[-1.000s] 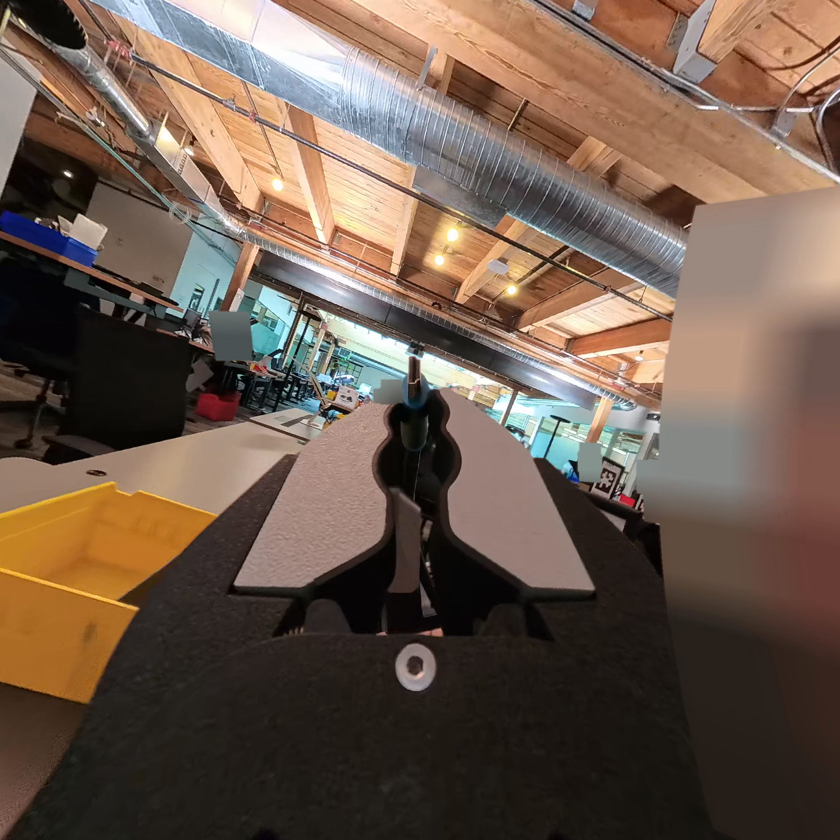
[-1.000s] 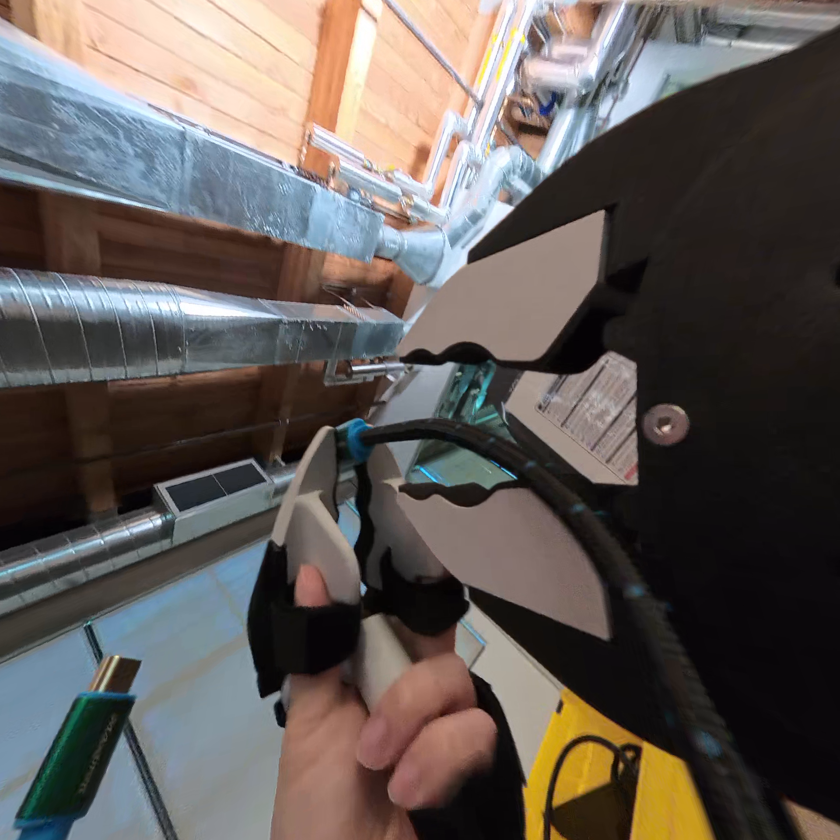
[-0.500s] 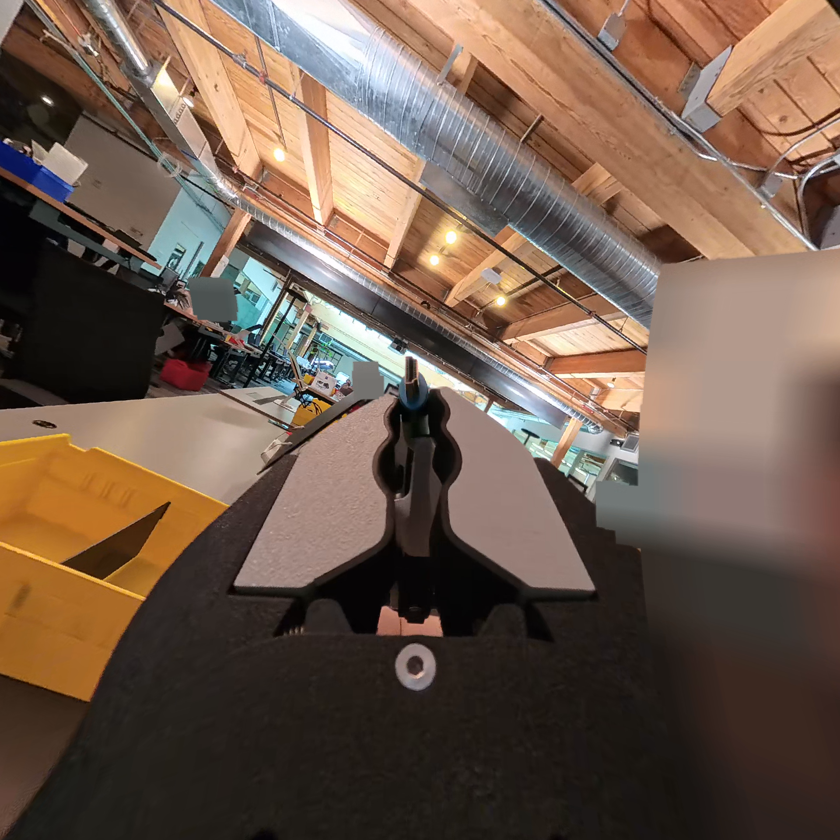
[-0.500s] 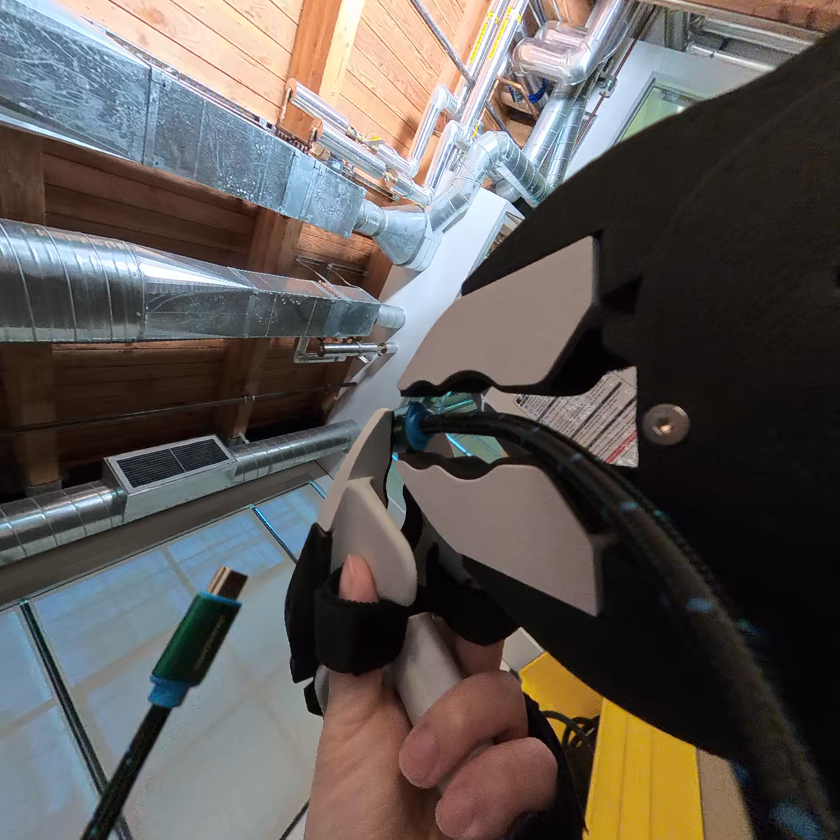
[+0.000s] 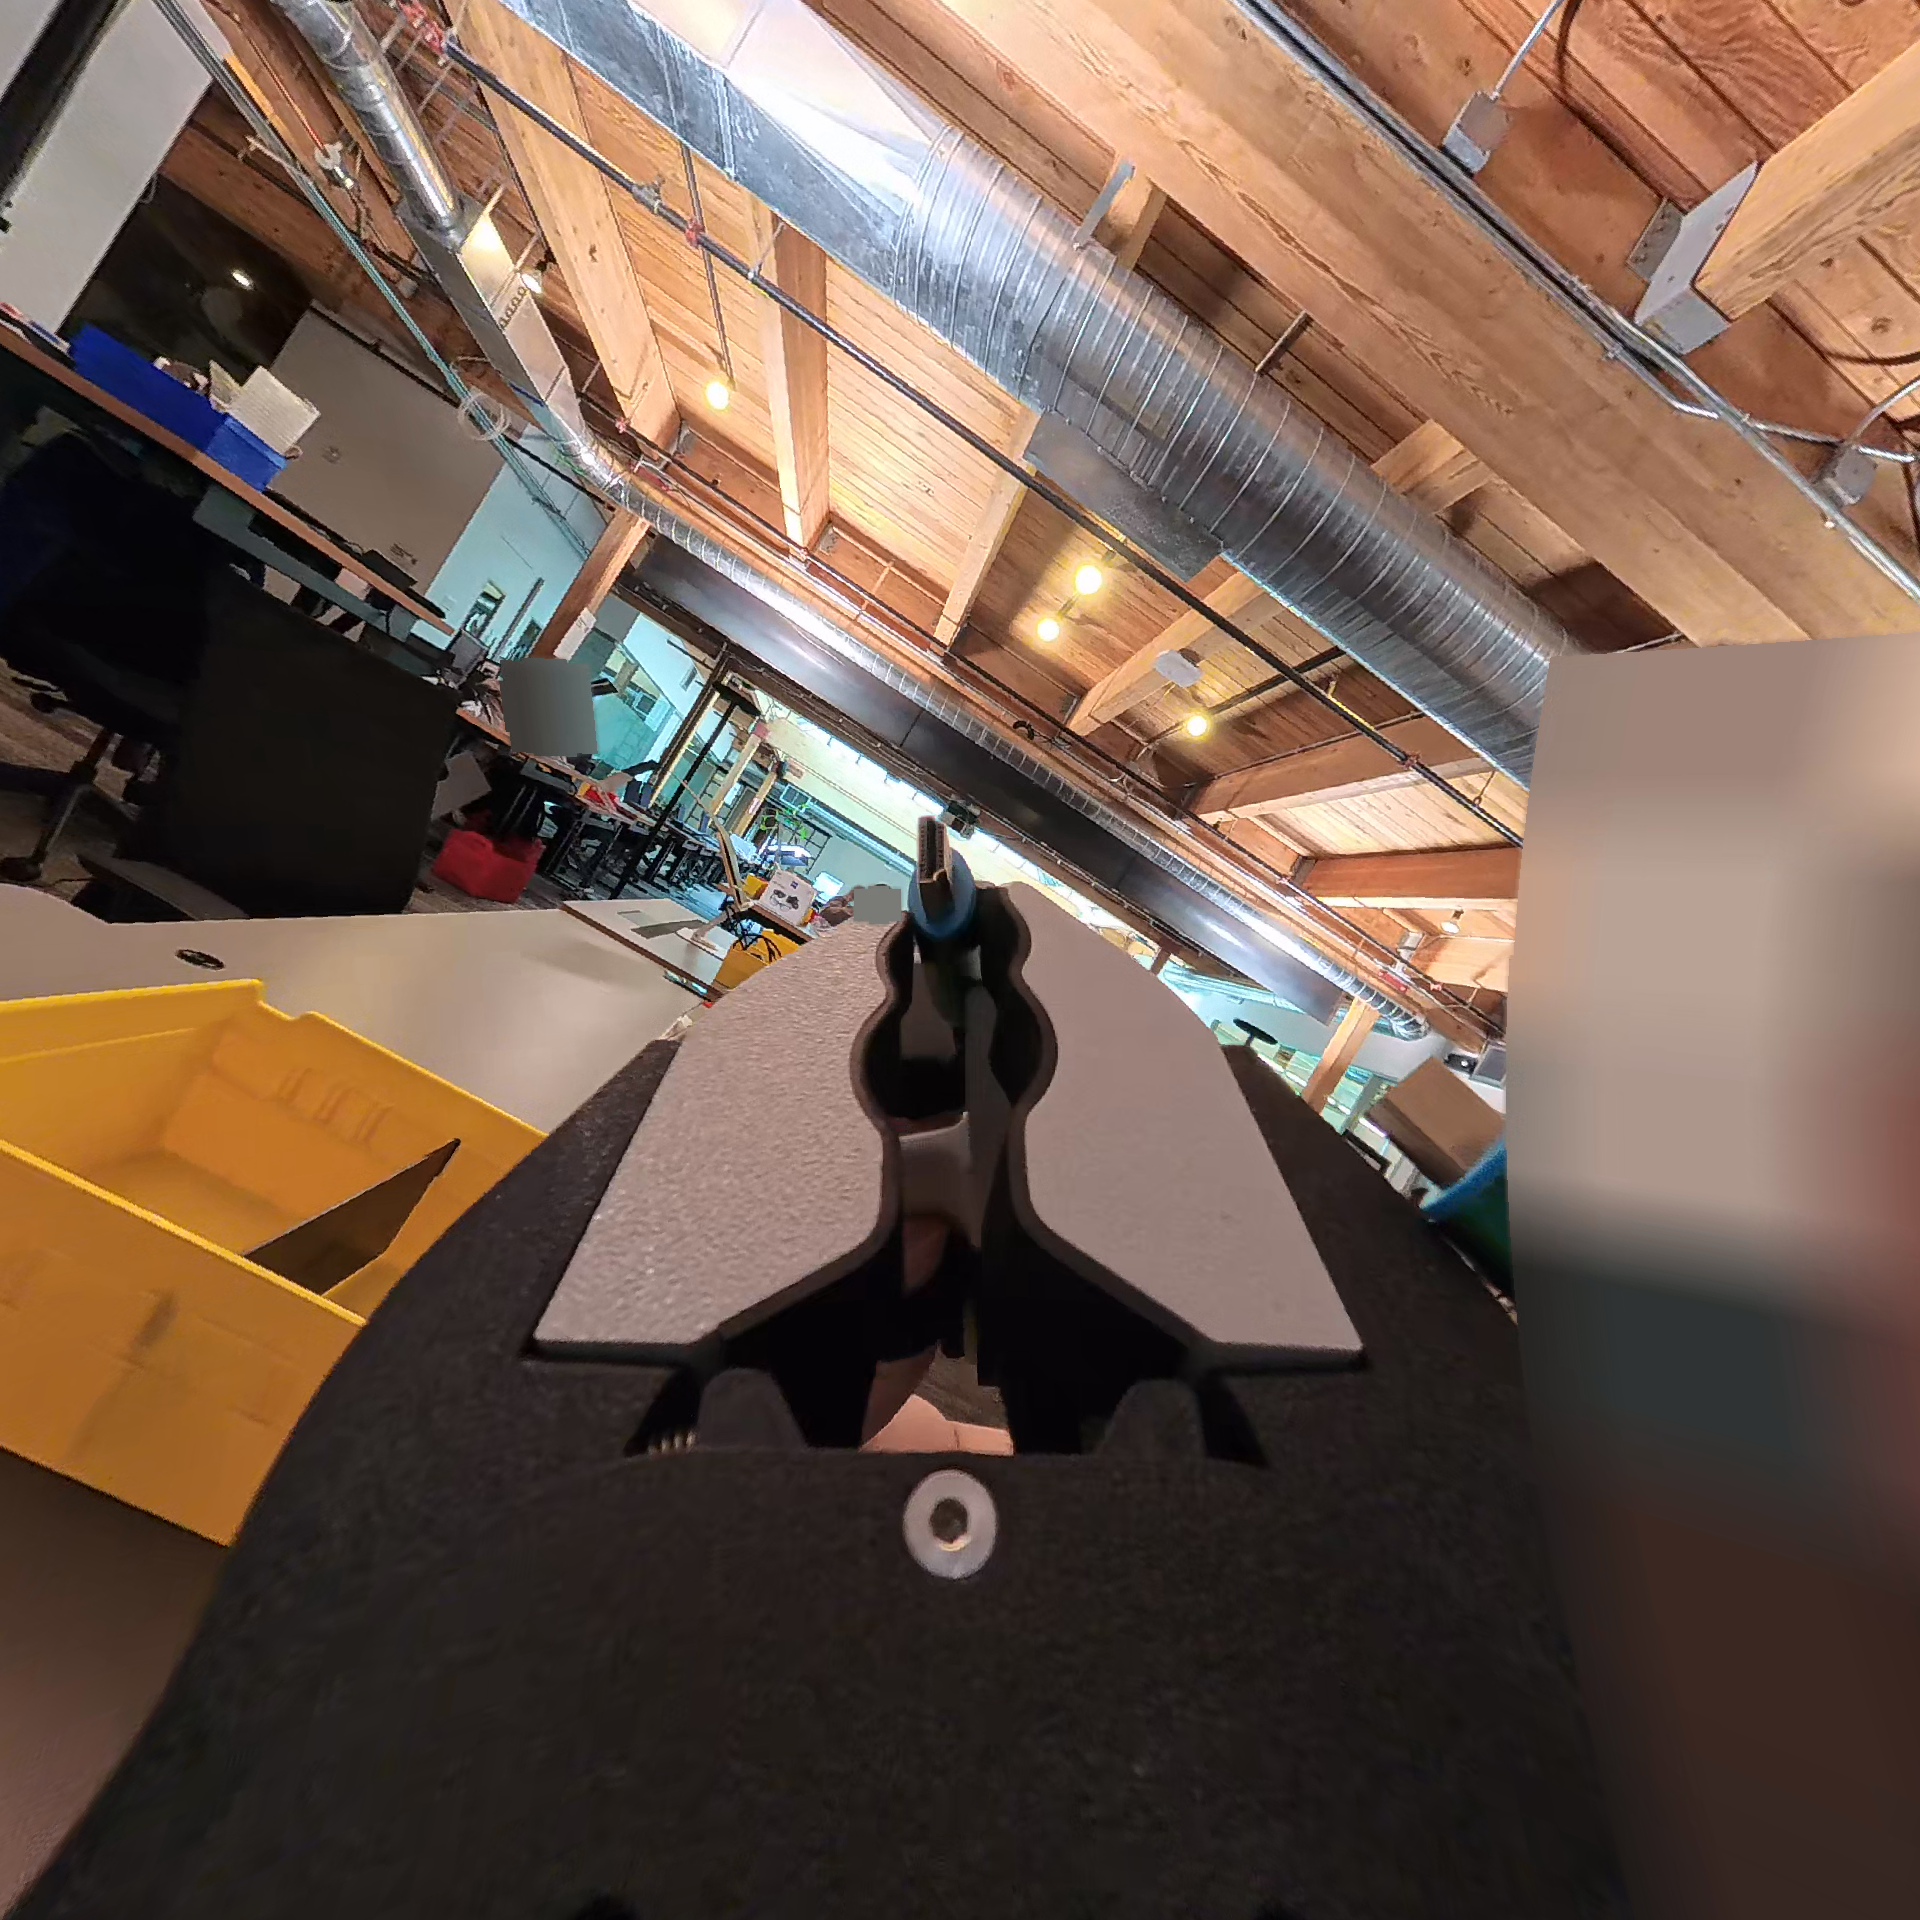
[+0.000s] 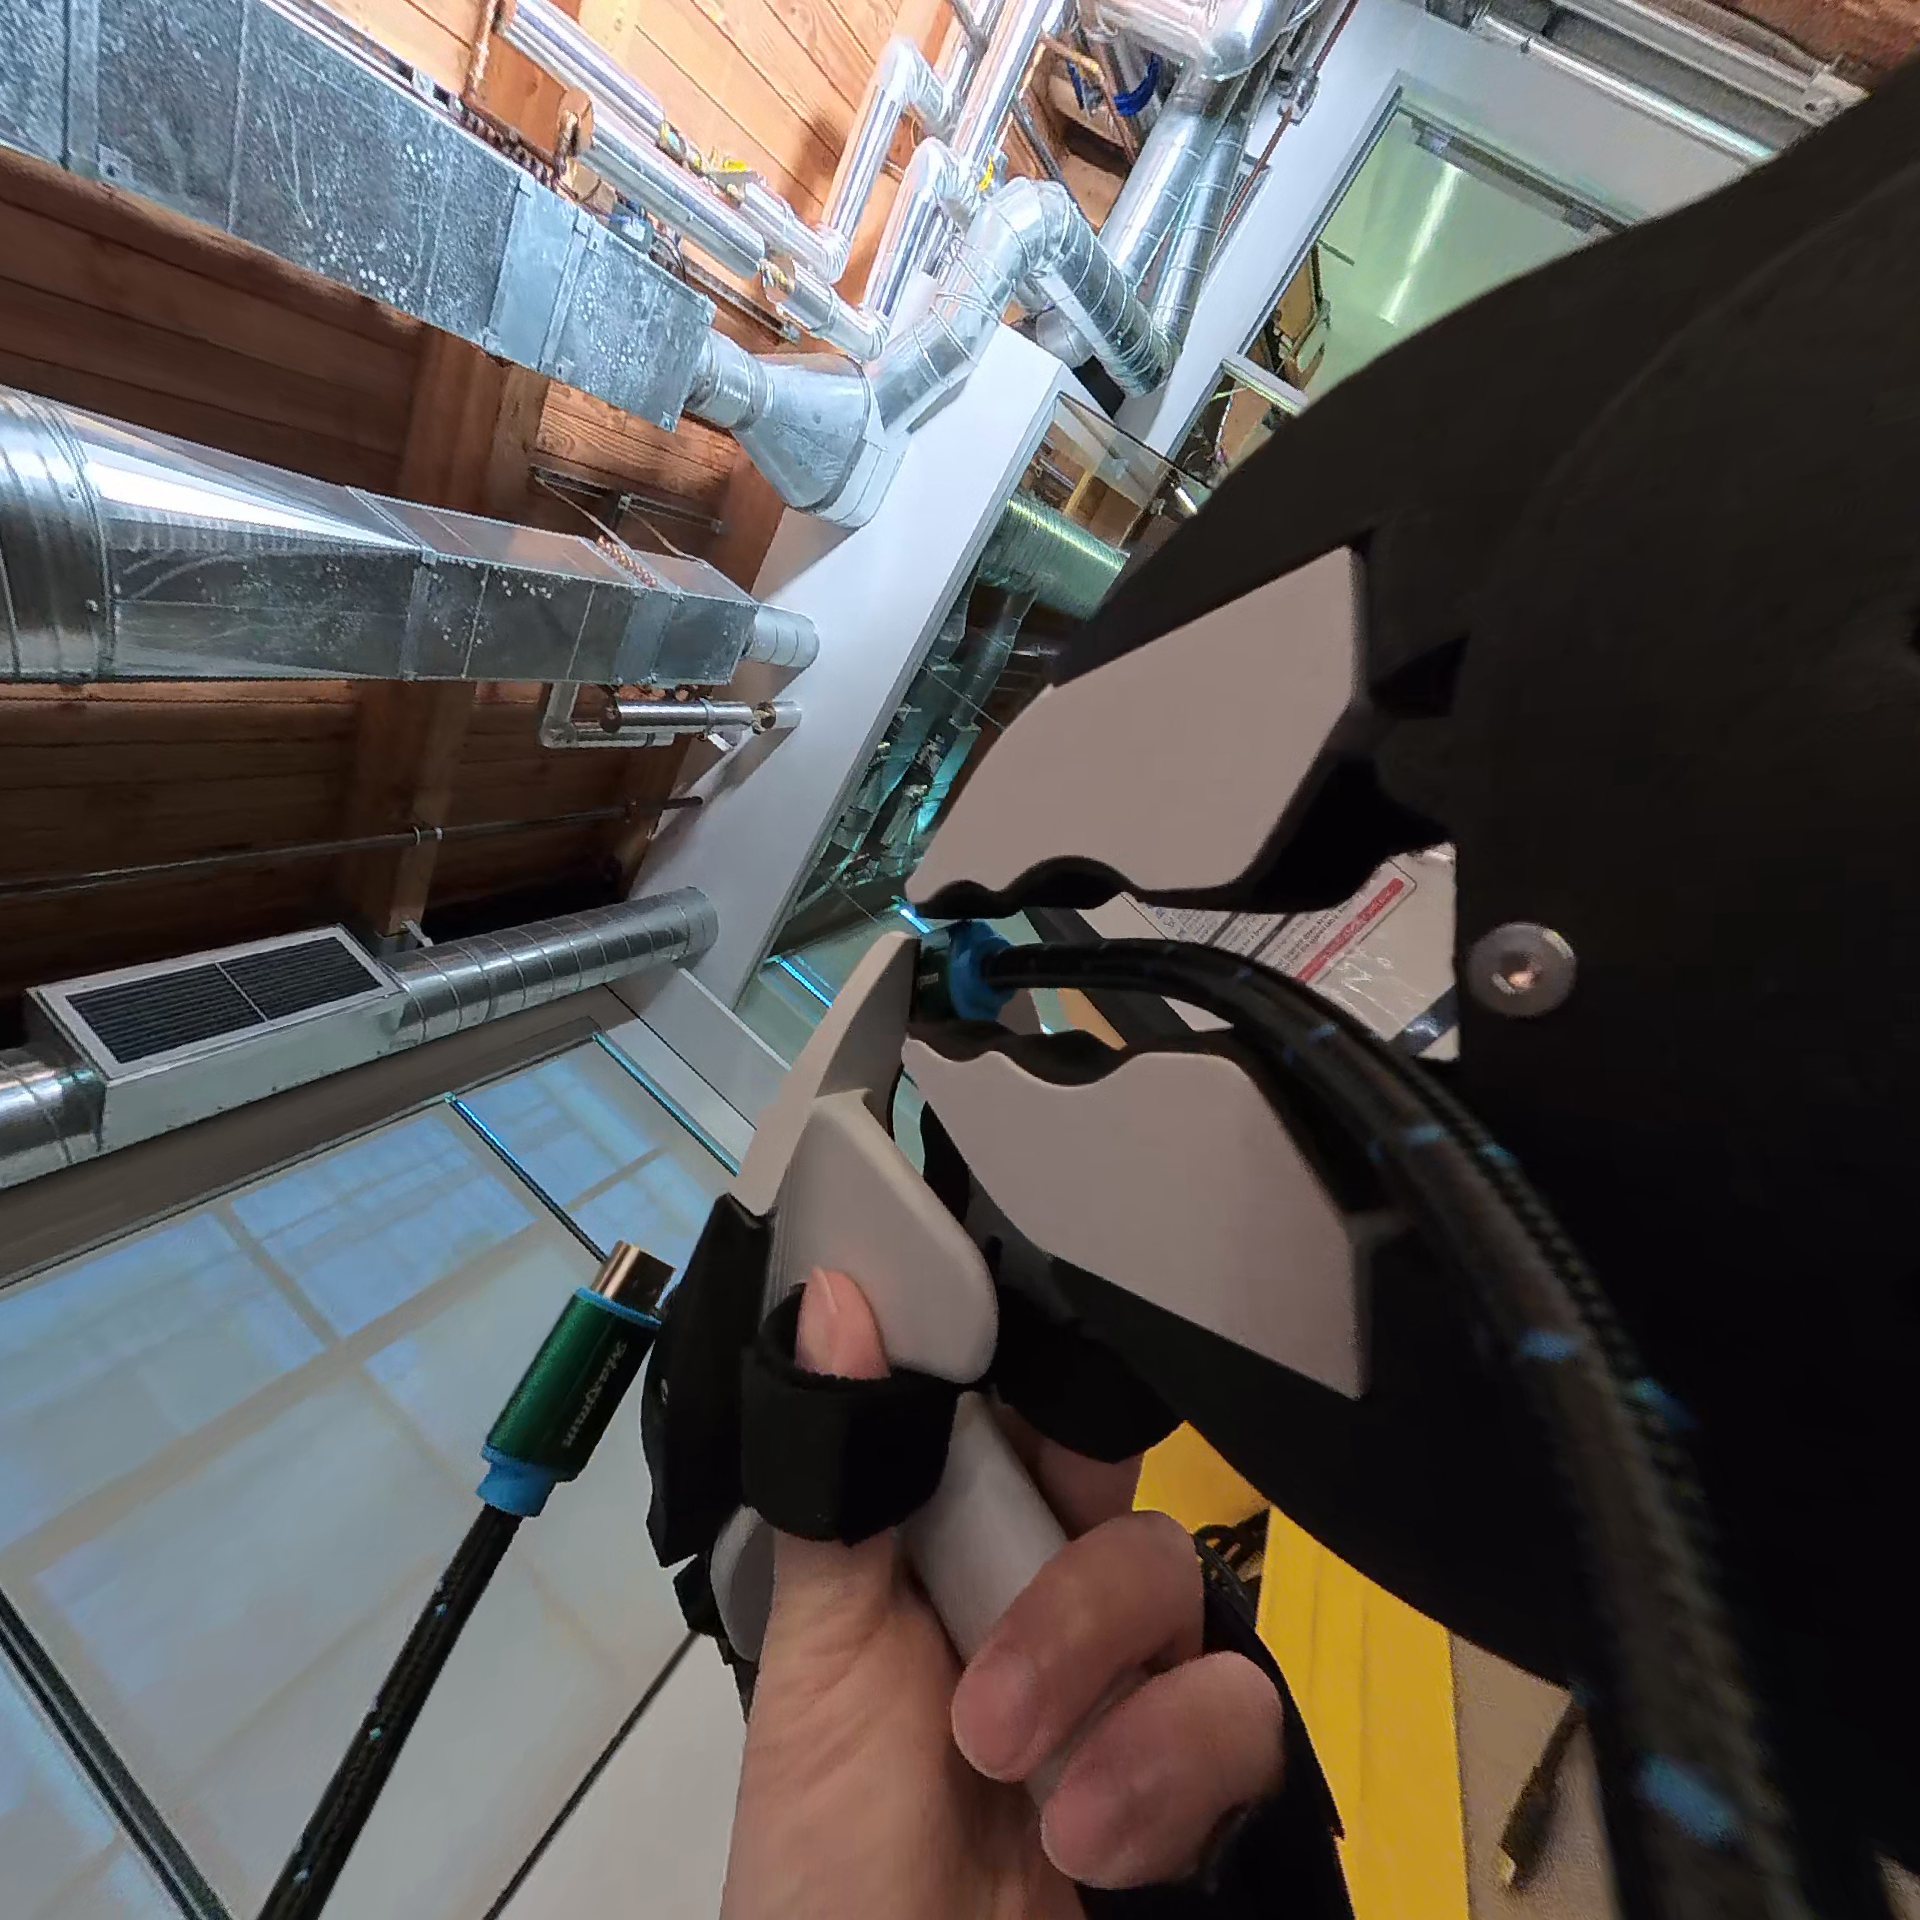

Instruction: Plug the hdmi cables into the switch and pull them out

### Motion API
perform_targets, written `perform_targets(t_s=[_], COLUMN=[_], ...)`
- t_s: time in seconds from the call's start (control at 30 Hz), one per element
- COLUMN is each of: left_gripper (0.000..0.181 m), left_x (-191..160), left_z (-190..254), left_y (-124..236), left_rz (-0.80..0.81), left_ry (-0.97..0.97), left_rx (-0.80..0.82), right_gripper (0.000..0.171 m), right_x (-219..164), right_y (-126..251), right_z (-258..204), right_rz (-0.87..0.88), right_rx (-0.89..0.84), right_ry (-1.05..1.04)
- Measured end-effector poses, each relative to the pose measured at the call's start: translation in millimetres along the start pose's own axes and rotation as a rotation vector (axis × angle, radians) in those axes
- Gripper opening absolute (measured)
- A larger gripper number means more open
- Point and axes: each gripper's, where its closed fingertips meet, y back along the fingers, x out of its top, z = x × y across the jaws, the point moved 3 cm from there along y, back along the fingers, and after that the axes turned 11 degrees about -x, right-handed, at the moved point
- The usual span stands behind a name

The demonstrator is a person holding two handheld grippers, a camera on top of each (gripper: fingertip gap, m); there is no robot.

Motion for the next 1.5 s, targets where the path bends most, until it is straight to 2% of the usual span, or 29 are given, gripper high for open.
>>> perform_targets(t_s=[0.1,0.17,0.73,0.77,0.9,1.1,1.17,1.27,1.37,1.5], left_gripper=[0.012,0.012,0.013,0.014,0.047,0.048,0.048,0.038,0.036,0.037], left_x=[4,4,3,4,18,57,62,54,32,-10], left_z=[0,0,-11,-12,-16,-17,-19,-31,-55,-85], left_y=[3,3,7,7,15,47,56,71,88,93], left_rz=[0.003,-0.010,-0.031,-0.043,-0.054,-0.020,-0.086,-0.287,-0.524,-0.823], left_ry=[-0.024,-0.038,-0.013,-0.031,-0.122,-0.281,-0.307,-0.312,-0.302,-0.316], left_rx=[0.021,0.036,0.075,0.082,0.142,0.295,0.351,0.464,0.607,0.631], right_gripper=[0.026,0.021,0.021,0.021,0.021,0.022,0.021,0.021,0.022,0.021], right_x=[-8,-9,-19,-20,-20,-28,-33,-44,-60,-72], right_y=[-3,-3,-3,-3,-5,-8,-8,-7,-4,3], right_z=[-4,-3,-3,-3,14,50,65,93,127,161], right_rz=[-0.059,-0.066,-0.098,-0.102,-0.103,-0.134,-0.145,-0.176,-0.229,-0.260], right_rx=[0.038,0.031,0.080,0.087,0.051,-0.008,-0.033,-0.088,-0.149,-0.190], right_ry=[0.005,-0.017,-0.038,-0.041,-0.050,-0.114,-0.140,-0.133,-0.179,-0.303])
